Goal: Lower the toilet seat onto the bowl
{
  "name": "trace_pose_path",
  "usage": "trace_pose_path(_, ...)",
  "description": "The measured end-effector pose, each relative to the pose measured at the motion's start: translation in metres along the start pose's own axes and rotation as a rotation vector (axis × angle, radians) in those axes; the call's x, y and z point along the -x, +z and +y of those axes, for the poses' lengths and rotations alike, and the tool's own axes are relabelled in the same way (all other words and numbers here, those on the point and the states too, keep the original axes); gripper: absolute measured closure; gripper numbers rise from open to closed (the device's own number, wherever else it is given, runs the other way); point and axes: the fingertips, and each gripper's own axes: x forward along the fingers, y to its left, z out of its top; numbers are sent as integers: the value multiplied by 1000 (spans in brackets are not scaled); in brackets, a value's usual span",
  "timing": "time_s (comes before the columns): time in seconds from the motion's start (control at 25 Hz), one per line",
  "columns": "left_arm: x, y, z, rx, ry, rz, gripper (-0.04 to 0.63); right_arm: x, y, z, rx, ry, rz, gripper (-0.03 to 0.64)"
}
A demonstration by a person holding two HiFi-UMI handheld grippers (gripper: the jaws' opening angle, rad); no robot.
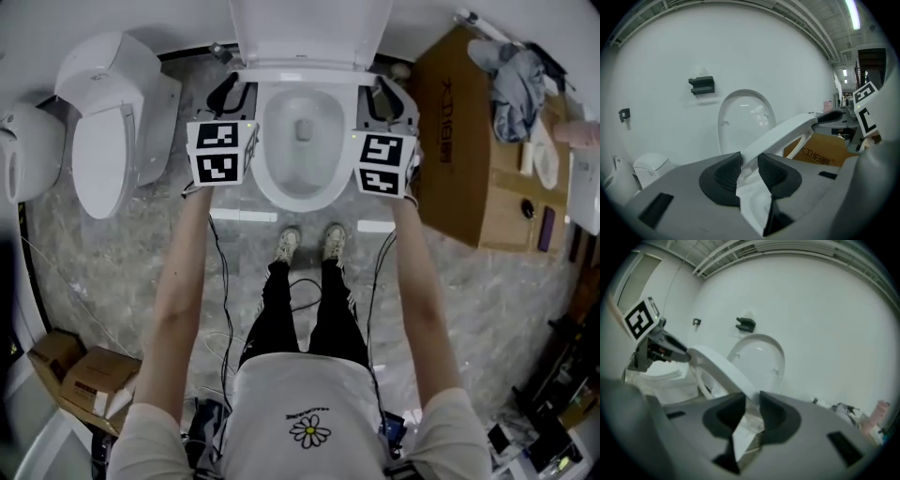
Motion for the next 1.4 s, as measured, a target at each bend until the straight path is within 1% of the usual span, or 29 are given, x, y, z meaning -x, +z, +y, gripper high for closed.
trace_pose_path(0.12,6,-8,-2,-15,-13,21,459,5,-6,6,-13,18,22,506)
trace_pose_path(0.28,13,-19,-9,-49,-14,37,459,13,-19,11,-71,64,55,494)
trace_pose_path(0.44,21,-34,-15,-42,-20,58,457,22,-33,20,-93,104,107,492)
trace_pose_path(0.56,27,-43,-20,-39,-35,76,453,29,-41,24,-104,120,121,492)
trace_pose_path(0.76,35,-58,-24,-52,-76,96,445,39,-54,33,-96,149,162,485)
trace_pose_path(0.92,42,-72,-31,-67,-115,114,440,47,-70,41,-103,151,179,480)
trace_pose_path(1.16,53,-105,-42,-101,-186,172,430,61,-93,55,-78,202,242,466)
trace_pose_path(1.28,58,-120,-47,-102,-204,197,425,67,-107,63,-62,227,268,462)
trace_pose_path(1.4,62,-135,-51,-129,-221,227,421,72,-120,70,-40,253,296,457)
